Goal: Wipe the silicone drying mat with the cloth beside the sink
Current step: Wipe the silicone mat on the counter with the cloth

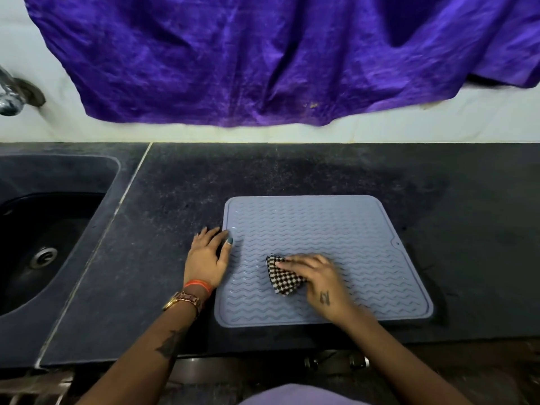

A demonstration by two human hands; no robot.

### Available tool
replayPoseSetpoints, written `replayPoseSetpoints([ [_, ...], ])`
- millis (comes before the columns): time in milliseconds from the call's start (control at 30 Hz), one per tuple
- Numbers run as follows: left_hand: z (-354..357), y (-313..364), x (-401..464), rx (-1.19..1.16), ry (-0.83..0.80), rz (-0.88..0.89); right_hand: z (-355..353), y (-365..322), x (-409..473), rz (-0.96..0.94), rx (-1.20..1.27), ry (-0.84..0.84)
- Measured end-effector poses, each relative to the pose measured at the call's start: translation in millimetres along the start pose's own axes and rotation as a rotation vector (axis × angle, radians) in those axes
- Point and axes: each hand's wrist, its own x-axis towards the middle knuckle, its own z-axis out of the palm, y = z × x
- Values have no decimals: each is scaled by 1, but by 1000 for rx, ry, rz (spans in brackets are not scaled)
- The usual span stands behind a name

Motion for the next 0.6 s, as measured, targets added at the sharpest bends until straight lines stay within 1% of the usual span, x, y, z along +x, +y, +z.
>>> replayPoseSetpoints([
  [133,2,2,0,36,22,-6,14,-9,-53,-177,-109,43],
  [167,2,2,0,50,23,-7,17,-11,-60,-190,-106,59],
  [300,3,2,-1,97,5,-4,8,-9,-54,-128,-45,86],
  [500,3,2,0,122,-1,-12,1,2,-88,-286,-182,115],
  [600,3,2,-1,135,-9,-15,-3,8,-85,-261,-132,156],
])
